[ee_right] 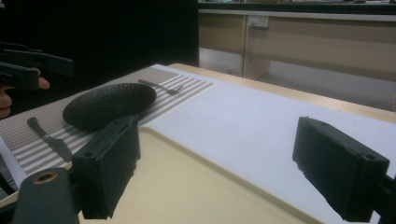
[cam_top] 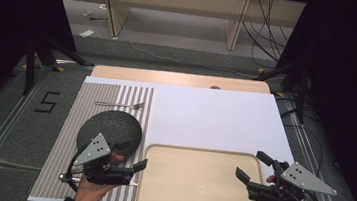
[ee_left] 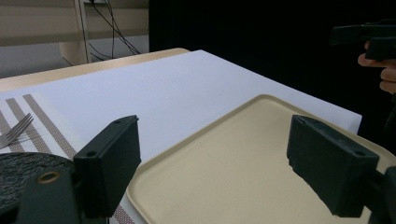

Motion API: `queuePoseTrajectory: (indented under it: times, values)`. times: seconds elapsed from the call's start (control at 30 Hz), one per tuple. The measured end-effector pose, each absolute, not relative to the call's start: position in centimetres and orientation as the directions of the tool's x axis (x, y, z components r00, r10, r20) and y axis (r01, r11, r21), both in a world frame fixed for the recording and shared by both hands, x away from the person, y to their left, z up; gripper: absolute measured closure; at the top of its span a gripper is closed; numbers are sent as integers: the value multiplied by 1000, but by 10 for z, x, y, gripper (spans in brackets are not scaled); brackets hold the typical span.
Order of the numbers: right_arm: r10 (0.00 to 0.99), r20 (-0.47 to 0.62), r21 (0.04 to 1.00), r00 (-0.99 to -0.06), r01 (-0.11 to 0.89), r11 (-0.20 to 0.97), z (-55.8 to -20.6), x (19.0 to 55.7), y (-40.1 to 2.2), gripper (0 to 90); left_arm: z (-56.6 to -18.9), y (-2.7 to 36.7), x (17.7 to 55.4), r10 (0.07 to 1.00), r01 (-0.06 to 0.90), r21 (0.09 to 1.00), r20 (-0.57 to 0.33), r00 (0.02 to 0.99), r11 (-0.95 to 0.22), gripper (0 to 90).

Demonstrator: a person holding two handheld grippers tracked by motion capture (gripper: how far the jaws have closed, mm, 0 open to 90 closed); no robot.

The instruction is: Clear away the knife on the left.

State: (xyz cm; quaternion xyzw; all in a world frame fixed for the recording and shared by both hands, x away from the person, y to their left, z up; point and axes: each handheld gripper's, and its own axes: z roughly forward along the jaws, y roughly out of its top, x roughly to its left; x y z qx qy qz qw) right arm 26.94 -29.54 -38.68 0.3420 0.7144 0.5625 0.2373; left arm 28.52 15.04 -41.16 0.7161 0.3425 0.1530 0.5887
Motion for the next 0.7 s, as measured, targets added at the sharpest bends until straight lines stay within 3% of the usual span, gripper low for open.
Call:
queuePoseTrajectory:
  times: [0.7]
  values:
    - [759, 47, 966, -649, 223, 130, -387, 270, -296, 158, -388, 162, 286, 653, 310, 940, -146, 743, -142, 164]
